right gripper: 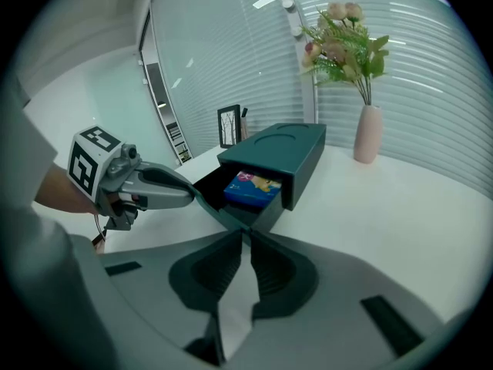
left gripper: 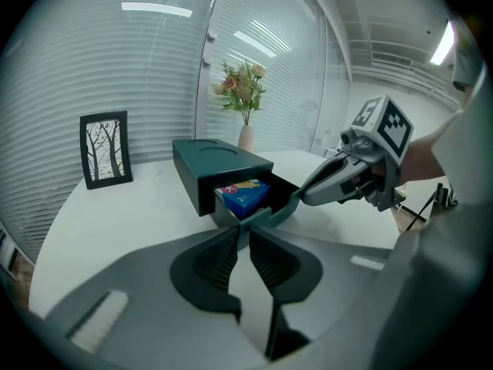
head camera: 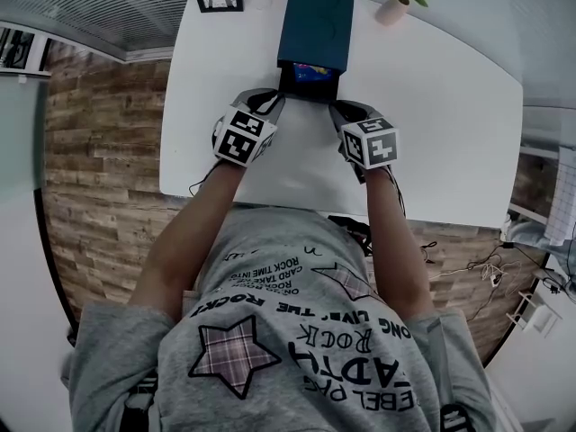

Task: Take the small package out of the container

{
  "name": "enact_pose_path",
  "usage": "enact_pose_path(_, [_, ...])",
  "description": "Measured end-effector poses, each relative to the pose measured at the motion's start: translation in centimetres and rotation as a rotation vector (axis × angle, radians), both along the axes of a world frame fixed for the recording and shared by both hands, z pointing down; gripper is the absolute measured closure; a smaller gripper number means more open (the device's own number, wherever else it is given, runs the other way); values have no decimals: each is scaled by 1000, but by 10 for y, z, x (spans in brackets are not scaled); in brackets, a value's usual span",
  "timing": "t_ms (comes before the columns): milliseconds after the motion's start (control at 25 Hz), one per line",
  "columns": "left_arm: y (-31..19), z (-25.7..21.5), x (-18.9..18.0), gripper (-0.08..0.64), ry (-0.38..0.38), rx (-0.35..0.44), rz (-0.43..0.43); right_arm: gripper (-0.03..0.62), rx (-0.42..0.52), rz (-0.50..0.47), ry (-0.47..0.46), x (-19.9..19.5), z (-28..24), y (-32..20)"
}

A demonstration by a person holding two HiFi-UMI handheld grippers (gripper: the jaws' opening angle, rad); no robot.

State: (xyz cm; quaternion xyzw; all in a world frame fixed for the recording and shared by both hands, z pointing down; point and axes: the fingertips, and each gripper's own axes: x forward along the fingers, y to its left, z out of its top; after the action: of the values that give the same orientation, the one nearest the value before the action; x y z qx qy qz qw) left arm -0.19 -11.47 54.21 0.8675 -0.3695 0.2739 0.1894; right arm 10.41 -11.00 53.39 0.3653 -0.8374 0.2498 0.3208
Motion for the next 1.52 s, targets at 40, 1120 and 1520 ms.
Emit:
enact_pose_path(40, [2,0,0,500,0,0,0,548,0,1,-1,0,0,2])
enact_pose_path(1120, [52,6,-5,502,-4,-40,84,548,-52,-46,20,-5,7,52])
enact_pose_path(1520, [66,7,-1,506,18,-61,147,548,-70,-95,42,-2,8,63])
